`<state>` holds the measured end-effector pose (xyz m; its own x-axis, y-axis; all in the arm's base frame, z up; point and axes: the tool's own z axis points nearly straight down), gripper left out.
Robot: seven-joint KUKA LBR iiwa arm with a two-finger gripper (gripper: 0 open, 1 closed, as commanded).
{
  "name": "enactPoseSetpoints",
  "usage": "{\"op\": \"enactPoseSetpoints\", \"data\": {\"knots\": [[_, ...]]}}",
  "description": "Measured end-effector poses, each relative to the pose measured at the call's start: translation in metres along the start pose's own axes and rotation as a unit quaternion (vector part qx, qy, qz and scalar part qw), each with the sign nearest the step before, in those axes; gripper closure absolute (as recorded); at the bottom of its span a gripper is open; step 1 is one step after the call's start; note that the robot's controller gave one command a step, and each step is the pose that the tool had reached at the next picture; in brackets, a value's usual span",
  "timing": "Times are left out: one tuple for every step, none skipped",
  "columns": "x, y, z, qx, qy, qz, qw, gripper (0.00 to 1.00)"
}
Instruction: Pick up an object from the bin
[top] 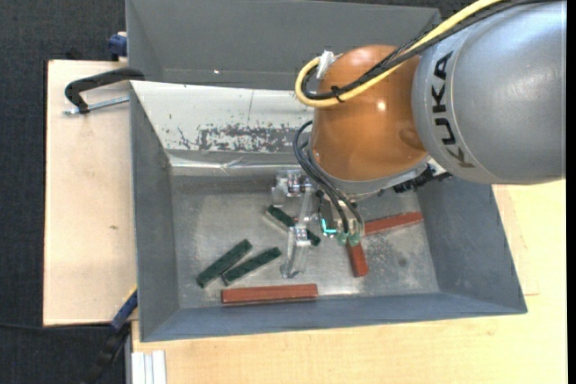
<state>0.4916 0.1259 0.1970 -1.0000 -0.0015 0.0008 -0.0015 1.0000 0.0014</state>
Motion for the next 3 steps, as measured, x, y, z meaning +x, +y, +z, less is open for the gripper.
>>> {"op": "enactPoseSetpoints", "data": {"knots": [[-0.001, 0.0, -0.001, 0.0, -0.0008, 0.001, 1.0, 0.0], [-0.011, -0.003, 0.04, 0.0, -0.0033, -0.035, 0.9994, 0.0], [-0.014, 0.024, 0.124, 0.0, 0.0025, -0.148, 0.989, 1.0]]}}
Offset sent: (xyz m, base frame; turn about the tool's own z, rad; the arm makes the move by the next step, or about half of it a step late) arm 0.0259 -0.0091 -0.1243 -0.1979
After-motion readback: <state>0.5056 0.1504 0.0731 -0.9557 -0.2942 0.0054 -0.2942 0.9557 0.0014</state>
